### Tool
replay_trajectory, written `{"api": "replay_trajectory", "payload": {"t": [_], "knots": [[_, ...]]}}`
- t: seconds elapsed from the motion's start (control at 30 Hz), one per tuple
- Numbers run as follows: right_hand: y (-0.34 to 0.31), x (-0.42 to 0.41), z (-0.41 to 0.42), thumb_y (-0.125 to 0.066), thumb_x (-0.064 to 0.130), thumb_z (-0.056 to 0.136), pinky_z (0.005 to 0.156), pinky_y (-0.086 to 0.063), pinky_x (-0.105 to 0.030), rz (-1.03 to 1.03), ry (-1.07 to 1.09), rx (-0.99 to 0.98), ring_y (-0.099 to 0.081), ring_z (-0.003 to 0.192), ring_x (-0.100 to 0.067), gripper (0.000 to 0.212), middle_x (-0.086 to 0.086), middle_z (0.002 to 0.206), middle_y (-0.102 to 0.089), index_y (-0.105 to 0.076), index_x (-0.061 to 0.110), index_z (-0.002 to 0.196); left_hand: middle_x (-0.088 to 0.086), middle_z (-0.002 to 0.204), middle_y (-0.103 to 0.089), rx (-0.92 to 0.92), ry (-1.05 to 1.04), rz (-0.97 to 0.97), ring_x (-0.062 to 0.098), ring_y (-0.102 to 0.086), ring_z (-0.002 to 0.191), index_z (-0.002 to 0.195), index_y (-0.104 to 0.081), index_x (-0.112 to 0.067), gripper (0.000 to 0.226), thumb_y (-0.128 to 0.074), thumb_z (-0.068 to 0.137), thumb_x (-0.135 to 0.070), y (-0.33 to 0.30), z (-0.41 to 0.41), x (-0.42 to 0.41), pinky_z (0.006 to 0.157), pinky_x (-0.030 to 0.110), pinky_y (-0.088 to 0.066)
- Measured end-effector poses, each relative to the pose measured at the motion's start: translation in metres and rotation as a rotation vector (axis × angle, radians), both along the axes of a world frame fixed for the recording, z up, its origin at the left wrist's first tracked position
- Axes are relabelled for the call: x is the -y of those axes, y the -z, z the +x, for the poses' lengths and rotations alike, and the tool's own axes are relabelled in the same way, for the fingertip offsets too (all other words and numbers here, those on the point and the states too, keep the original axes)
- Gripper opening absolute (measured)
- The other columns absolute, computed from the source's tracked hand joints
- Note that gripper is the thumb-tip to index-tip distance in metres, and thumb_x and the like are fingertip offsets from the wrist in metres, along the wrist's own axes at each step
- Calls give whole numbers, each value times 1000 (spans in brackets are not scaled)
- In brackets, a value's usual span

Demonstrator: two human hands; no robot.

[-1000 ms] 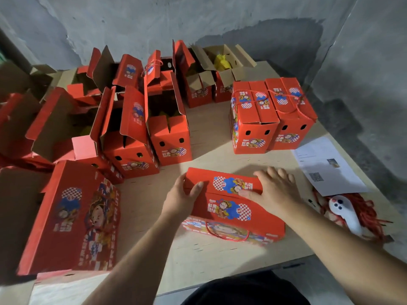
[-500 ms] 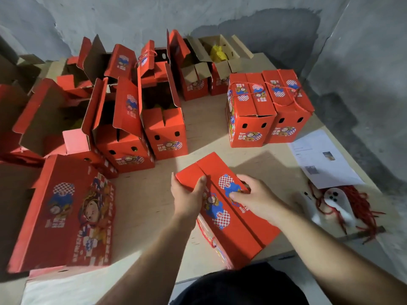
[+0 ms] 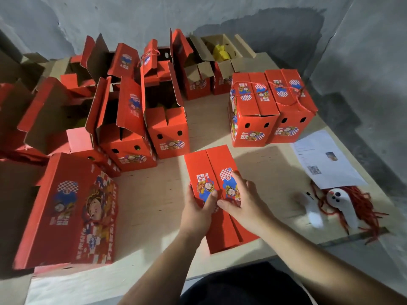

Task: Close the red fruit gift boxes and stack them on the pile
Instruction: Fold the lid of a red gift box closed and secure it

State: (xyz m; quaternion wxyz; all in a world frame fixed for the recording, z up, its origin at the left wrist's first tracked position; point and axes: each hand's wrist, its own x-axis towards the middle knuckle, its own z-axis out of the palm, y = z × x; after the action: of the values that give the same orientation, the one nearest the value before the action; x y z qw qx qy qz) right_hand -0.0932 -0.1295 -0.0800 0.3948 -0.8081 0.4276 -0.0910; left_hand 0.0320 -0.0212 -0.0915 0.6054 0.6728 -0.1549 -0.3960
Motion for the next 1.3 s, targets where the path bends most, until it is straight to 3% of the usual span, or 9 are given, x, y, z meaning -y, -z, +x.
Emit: {"api": "replay_trajectory", "payload": {"t": [0.17,0.3,0.37,0.47,0.63,0.73,0.9,1.1,1.3], "knots": [[-2,-6,5,-84,49,81,101,-51,-43,-30,152,84,-59,121,-24,96,-5,134,-46,-30,35,159,-8,118,-77,20,55,30,13,-75,107,137,-56,-25,45,-76,96,-30,-10,11,16,100,48,-58],[0,-4,0,-83,26,87,99,-42,-17,-8,283,274,-56,121,-16,67,0,128,-53,-52,28,146,3,120,-74,5,-9,169,18,-74,103,134,-56,-21,52,-75,93,-47,-8,18,9,93,45,-61],[-7,-4,-2,-74,9,92,89,-40,-6,-94,311,358,-60,113,-15,47,0,119,-60,-61,29,132,4,106,-72,39,-46,269,13,-72,85,118,-60,-15,45,-69,95,-52,-8,21,1,72,28,-61],[-23,-7,4,-66,1,94,82,-54,-28,-46,232,469,-65,92,-5,42,16,97,-68,-67,34,120,-1,79,-65,122,-75,248,1,-54,58,89,-62,-13,31,-62,102,-42,-22,23,-5,51,18,-42],[-51,-33,27,-69,28,88,94,-49,-20,-86,-132,516,-62,116,-3,54,22,121,-61,-53,35,140,-4,92,-72,91,70,-87,9,-68,90,93,-71,-21,34,-56,103,-50,-80,4,7,85,30,-50],[-63,-35,33,-74,53,80,90,-56,-25,50,-116,635,-66,113,-11,56,7,120,-69,-53,39,131,-18,104,-59,337,158,-120,4,-53,116,92,-73,-28,52,-45,93,-72,-101,-1,10,103,28,-45],[-84,-21,35,-68,19,87,80,-59,-28,546,111,757,-73,89,-14,54,0,91,-75,-56,35,137,-7,118,-58,344,100,-164,7,-56,120,99,-80,-40,40,-50,97,-65,-106,20,6,100,24,-47],[-171,3,52,-61,12,91,62,-43,-30,431,-35,709,-53,61,-19,8,7,63,-53,-67,17,94,4,110,-65,249,-121,-44,16,-61,98,116,-63,-16,13,-57,105,-16,-74,20,-3,72,12,-49],[-246,14,57,-61,24,89,57,-49,-31,450,-186,1029,-57,60,-21,11,-1,69,-57,-65,15,94,3,116,-59,145,-133,-316,9,-62,105,128,-46,-24,52,-54,94,-63,-78,12,-7,95,27,-53]]}}
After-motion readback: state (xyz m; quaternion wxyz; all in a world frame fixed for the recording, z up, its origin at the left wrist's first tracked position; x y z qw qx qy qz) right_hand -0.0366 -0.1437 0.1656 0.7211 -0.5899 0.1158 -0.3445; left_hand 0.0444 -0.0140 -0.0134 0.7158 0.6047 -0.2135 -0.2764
